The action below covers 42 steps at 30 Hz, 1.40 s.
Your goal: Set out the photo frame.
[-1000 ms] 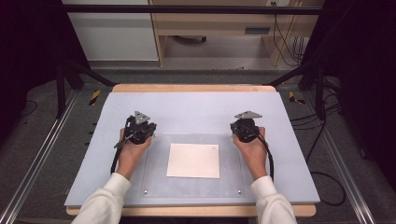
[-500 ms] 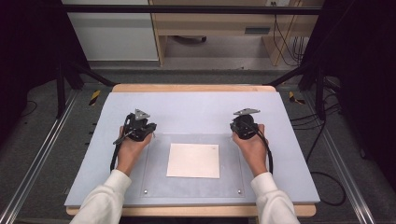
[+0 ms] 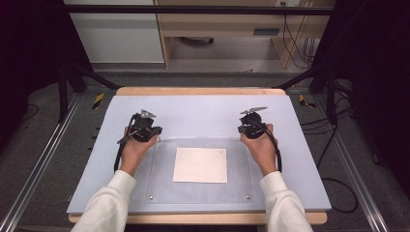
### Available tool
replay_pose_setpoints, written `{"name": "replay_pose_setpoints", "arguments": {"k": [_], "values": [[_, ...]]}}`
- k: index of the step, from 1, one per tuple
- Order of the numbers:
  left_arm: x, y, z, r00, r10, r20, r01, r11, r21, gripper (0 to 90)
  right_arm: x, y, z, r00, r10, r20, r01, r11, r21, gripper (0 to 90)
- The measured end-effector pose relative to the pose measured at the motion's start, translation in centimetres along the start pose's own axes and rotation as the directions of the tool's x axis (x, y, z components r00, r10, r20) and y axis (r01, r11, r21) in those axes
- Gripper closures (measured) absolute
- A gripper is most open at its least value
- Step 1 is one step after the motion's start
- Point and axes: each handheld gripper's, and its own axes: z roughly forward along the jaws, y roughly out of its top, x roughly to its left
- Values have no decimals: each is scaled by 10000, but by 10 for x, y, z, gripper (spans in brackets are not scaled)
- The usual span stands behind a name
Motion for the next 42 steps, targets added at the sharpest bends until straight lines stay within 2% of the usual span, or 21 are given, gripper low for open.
{"name": "replay_pose_setpoints", "arguments": {"k": [3,13,25,35,37,40,42], "values": [[-1,1,1,9999,-121,-86,122,9999,63,851,2,1,0,9998,74,158,-75,10000,62,862],[-1,3,2,9993,-308,-189,310,9995,115,851,0,1,1,9999,128,98,-128,9999,19,861],[6,9,8,9972,-750,0,750,9969,242,851,-7,5,7,9985,492,-244,-493,9988,-42,859],[6,9,9,9970,-770,-55,771,9967,256,851,-7,1,5,9994,258,-240,-265,9992,-294,853],[6,10,9,9971,-765,-43,766,9967,283,851,-6,0,5,9998,120,-152,-127,9990,-424,807],[6,10,9,9971,-757,-62,758,9967,285,851,-4,-3,0,9999,-99,-26,97,9972,-742,662],[6,11,10,9972,-743,-86,745,9967,322,851,-2,-8,-9,9993,-359,82,366,9934,-1088,633]]}}
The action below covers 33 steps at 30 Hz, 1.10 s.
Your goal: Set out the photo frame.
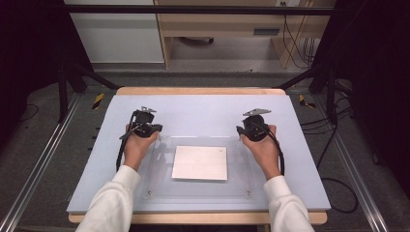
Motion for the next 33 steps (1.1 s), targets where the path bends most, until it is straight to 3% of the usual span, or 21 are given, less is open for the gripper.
{"name": "replay_pose_setpoints", "arguments": {"k": [4,8,12,19,22,24,28,33], "values": [[0,1,1,10000,-45,-2,45,10000,58,850,3,-11,-27,9997,-189,147,198,9978,-627,565],[1,3,2,10000,-68,-3,68,9999,128,850,7,-35,-61,9986,-519,24,518,9899,-1323,508],[2,6,3,9999,-104,19,104,9996,276,850,14,-69,-93,9932,-1158,-81,1131,9810,-1575,445],[3,8,5,9999,-113,13,113,9993,354,849,26,-133,-136,9844,-1725,-356,1613,9641,-2107,373],[3,9,5,10000,-65,-37,66,9991,427,849,34,-153,-146,9745,-2242,-131,2159,9514,-2195,313],[3,9,5,10000,-74,-50,76,9991,428,849,42,-164,-150,9602,-2792,-22,2720,9374,-2174,286],[3,9,5,10000,-74,-57,76,9990,438,849,52,-175,-149,9410,-3384,11,3299,9168,-2248,264],[3,9,6,10000,-75,-4,76,9988,476,849,61,-181,-138,9248,-3803,-37,3729,9087,-1875,255]]}}
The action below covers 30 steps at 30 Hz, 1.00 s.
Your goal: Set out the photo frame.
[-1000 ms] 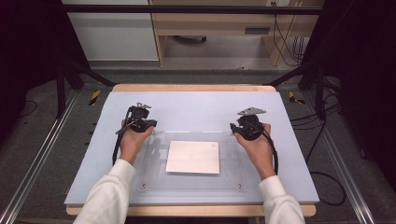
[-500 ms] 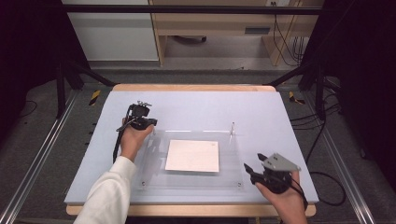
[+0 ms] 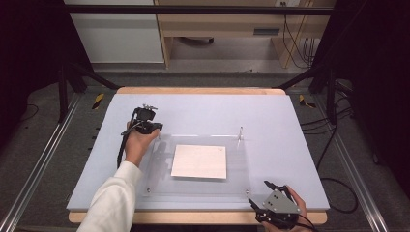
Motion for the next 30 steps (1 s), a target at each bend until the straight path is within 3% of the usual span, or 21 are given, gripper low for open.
{"name": "replay_pose_setpoints", "arguments": {"k": [14,20,30], "values": [[2,2,2,10000,-31,86,31,10000,76,848,2,-3,16,9997,-217,138,212,9992,348,275],[3,2,2,9999,-21,109,21,10000,36,847,2,0,23,9998,-177,115,174,9996,215,312],[3,0,3,9999,14,123,-12,9998,-209,844,6,5,23,9978,-661,-43,660,9974,-284,411]]}}
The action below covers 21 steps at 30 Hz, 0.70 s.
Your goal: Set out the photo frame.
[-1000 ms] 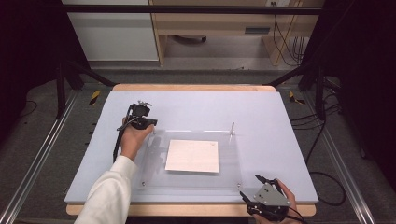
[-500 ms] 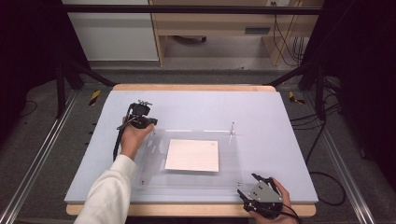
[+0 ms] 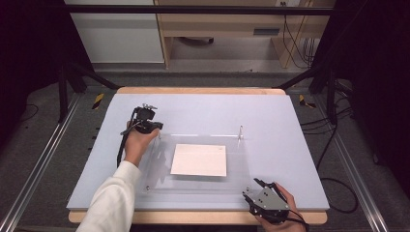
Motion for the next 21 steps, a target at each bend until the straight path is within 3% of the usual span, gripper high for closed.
{"name": "replay_pose_setpoints", "arguments": {"k": [14,21], "values": [[-2,-4,0,9993,294,-242,-298,9995,-145,826,5,5,3,9992,-316,-225,315,9995,-27,472],[-7,-14,-8,9973,540,-504,-594,9918,-1129,661,4,5,2,9995,-300,-137,300,9995,-37,484]]}}
